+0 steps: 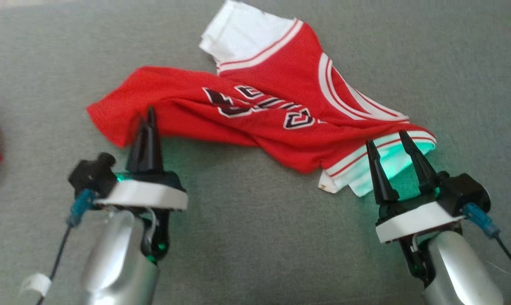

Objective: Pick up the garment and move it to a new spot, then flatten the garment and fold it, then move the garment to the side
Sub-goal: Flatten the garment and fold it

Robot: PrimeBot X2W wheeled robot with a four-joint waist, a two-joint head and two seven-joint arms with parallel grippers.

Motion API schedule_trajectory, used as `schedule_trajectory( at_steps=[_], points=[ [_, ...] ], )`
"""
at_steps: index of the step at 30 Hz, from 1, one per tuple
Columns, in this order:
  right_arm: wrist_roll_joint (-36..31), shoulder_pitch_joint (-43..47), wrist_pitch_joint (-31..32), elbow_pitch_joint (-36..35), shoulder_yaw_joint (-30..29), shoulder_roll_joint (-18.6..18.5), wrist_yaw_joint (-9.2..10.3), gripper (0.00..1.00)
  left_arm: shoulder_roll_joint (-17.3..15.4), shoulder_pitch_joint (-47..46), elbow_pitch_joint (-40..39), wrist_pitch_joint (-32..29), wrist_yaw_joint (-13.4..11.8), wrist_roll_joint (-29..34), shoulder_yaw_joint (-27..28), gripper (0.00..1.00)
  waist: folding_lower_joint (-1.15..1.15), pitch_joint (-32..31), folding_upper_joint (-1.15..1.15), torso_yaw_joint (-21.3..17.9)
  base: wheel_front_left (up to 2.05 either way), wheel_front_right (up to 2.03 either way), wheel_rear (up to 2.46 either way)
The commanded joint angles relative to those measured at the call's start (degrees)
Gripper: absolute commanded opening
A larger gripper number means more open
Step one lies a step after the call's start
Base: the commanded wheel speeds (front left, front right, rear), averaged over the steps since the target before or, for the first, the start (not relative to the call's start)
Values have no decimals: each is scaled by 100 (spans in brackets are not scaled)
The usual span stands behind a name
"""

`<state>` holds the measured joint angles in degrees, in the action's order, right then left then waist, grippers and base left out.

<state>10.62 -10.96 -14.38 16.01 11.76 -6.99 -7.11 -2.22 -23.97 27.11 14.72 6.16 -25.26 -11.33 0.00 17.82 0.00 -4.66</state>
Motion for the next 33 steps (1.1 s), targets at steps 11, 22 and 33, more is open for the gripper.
schedule_trajectory(
  at_steps=[11,22,33],
  points=[
    [157,460,-62,127,3,226,-37,100,-65,1242,-1928,28,105,284,-802,0,0,-1186,0,1115,0,0,0],
    [119,371,-62,137,52,278,-37,100,-65,1259,-2063,28,-4,479,-717,0,0,-876,0,968,0,0,0],
    [126,50,-62,12,99,226,-37,100,-220,300,-181,28,-253,581,513,13,0,-297,0,254,0,0,0]
  ],
)
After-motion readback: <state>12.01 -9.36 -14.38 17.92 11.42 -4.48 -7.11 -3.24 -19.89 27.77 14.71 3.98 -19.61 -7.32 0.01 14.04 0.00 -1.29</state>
